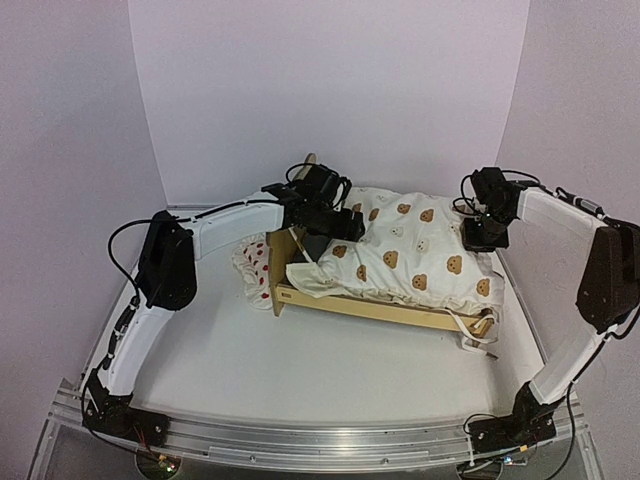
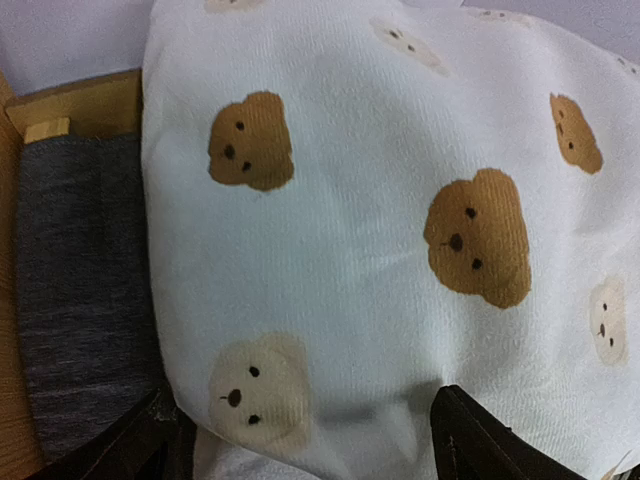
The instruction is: Set up the pet bed
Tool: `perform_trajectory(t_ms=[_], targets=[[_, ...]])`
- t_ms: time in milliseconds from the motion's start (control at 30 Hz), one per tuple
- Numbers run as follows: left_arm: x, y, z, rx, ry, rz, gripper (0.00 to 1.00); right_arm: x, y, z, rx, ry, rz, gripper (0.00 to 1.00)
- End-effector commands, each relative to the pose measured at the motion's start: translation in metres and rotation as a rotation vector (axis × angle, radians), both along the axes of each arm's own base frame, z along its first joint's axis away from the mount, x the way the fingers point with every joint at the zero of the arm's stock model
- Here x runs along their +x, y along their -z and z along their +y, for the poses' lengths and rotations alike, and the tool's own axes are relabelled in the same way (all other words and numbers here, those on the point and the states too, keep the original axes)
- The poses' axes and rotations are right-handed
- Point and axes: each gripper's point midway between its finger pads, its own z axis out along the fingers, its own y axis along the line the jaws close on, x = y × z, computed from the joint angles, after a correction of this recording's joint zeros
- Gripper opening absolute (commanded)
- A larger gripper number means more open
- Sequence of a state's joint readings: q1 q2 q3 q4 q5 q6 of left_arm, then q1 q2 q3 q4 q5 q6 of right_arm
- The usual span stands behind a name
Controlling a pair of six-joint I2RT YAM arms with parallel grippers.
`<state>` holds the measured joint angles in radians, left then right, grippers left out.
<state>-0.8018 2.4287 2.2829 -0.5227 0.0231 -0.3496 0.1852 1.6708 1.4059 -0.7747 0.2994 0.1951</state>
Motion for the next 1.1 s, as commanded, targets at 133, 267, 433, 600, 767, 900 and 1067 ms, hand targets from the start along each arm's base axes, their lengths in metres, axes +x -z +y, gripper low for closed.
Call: perform_trajectory(t_ms=[133, 267, 433, 600, 767, 900, 1067], targets=[[-0.008, 0.041, -0.012, -0.026, 0.048, 0.115, 0.73, -0.008, -0.015, 0.009, 0.069, -0.002, -0.025, 0.00], [-0.009, 0.021, -0.018, -0.071, 0.070, 0.102, 0.31, -0.007, -0.017, 0.015, 0.106, -0.008, -0.030, 0.00], [-0.013, -0.038, -0.025, -0.147, 0.091, 0.043, 0.09, 0.002, -0.045, 0.032, 0.209, -0.019, -0.088, 0.00], [-0.029, -0.113, -0.022, -0.208, 0.095, -0.062, 0.04, 0.002, -0.087, 0.039, 0.274, -0.022, -0.164, 0.00], [-0.044, -0.171, -0.008, -0.237, 0.065, -0.143, 0.03, -0.002, -0.107, 0.049, 0.339, -0.034, -0.174, 0.00], [-0.052, -0.188, 0.007, -0.226, 0.032, -0.167, 0.03, -0.004, -0.104, 0.056, 0.360, -0.036, -0.158, 0.00], [-0.056, -0.188, 0.020, -0.189, -0.009, -0.182, 0.03, -0.001, -0.086, 0.062, 0.364, -0.034, -0.112, 0.00]])
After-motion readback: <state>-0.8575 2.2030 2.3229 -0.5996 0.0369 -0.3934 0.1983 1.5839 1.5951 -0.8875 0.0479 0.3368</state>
